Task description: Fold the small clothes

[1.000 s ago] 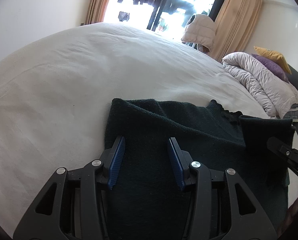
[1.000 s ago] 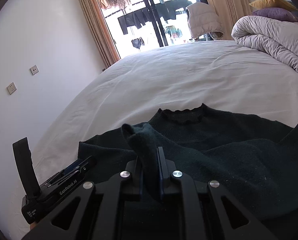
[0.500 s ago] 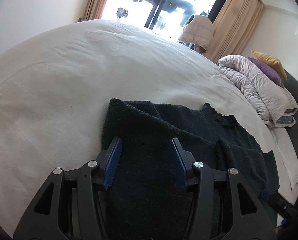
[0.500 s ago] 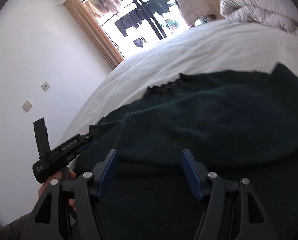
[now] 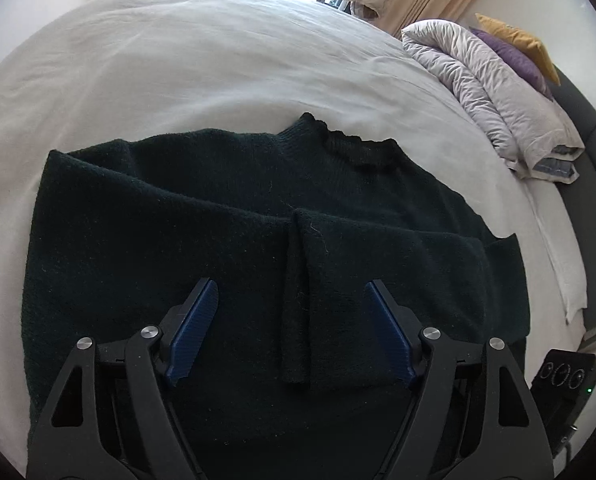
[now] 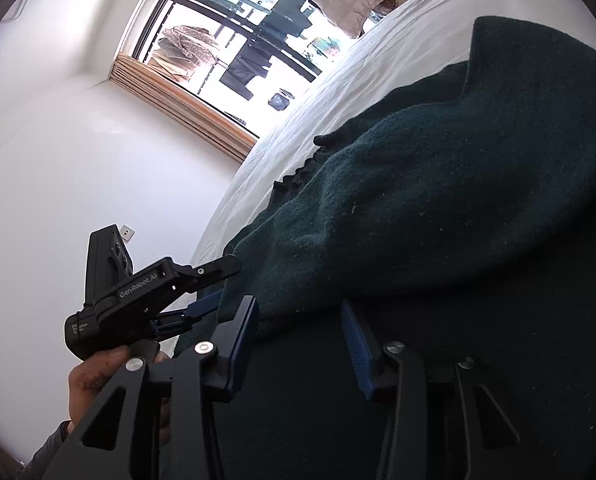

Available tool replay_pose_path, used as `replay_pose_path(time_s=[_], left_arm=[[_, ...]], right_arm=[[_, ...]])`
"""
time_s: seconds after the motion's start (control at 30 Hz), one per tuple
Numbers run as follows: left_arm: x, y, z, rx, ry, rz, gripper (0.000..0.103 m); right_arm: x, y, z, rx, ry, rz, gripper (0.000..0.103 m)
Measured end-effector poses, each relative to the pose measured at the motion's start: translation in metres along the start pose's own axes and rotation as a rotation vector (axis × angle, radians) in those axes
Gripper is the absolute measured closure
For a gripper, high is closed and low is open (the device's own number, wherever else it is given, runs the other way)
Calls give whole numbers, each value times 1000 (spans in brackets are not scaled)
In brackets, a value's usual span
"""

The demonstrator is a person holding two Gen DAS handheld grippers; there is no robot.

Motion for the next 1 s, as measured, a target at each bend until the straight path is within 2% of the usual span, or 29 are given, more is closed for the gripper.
replay_pose_path(time_s=[0.03,0.07,0.1,0.3,0.5,0.63,0.77,0.93,1.0], left_arm=[[0,0,0,12,-4,2,41],[0,0,0,19,-9,3,59],[0,1,0,11,-16,16,68],[-5,1,-1,-24,2,23,94],[-14,-21,5,-70,-31,-40,97],[-19,-42,16,-38,-52,-106,98],[-31,-26,27,-14,-43,-49,97],[-42,-29,22,46,27,-122,97],[-45,-29,26,28,23,-140,97]], right_arm=[[1,1,0,3,1,-2,57],[2,2,0,6,3,-4,57],[2,3,-1,7,4,-5,58],[1,0,0,13,7,-9,58],[0,-2,-1,10,6,-9,58],[1,-2,-1,12,7,-10,58],[2,-1,-1,14,9,-10,58],[5,0,-1,23,17,-11,58],[8,-4,0,28,36,-12,57]])
Point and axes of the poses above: each gripper's, at about its wrist camera, not at the fingertips, and y roughly the way its jaws point, z to its left, x to its top, the point moved 6 cm from there along y, roughly the way its jaws point, and after that the axes turned 6 degrees about z, right-handed, at the moved point
